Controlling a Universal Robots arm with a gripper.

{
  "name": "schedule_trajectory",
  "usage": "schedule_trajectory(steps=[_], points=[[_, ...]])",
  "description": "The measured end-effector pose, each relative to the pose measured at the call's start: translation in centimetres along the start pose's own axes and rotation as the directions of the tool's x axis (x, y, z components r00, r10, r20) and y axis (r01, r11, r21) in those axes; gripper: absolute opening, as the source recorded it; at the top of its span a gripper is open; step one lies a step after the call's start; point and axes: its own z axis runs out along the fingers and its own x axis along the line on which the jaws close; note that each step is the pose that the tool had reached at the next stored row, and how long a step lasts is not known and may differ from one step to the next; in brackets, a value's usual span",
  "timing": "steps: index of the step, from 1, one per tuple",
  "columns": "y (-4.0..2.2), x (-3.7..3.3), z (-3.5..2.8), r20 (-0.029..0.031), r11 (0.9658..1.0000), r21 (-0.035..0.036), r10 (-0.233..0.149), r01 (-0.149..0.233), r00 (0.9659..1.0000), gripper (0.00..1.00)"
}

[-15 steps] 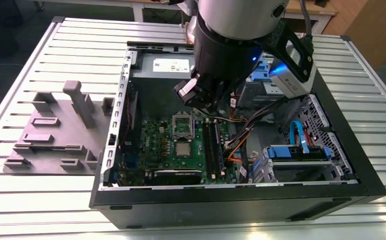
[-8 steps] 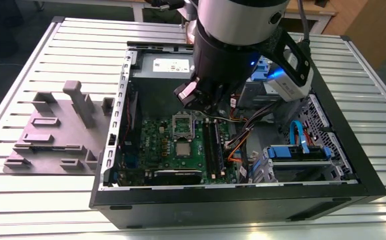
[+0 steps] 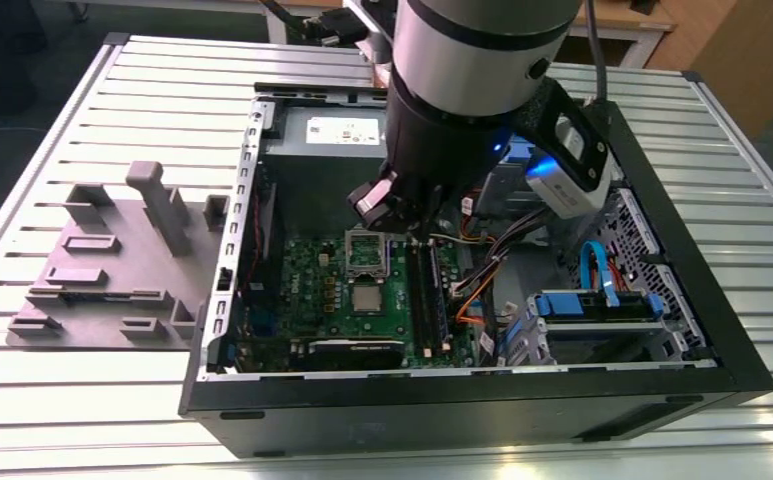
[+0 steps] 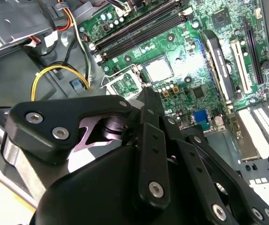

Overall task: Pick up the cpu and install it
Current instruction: 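Close the cpu cover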

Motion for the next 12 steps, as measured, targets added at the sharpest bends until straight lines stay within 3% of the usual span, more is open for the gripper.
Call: schedule_trajectory(steps=[4,12], points=[[0.04,-0.04,0.7,-0.0005,1.0,-0.0002,-0.002,0.002,1.0,0.1],[-0.02,-0.11,0.83,-0.0017,0.9999,-0.0014,-0.012,0.012,0.9999,0.1]])
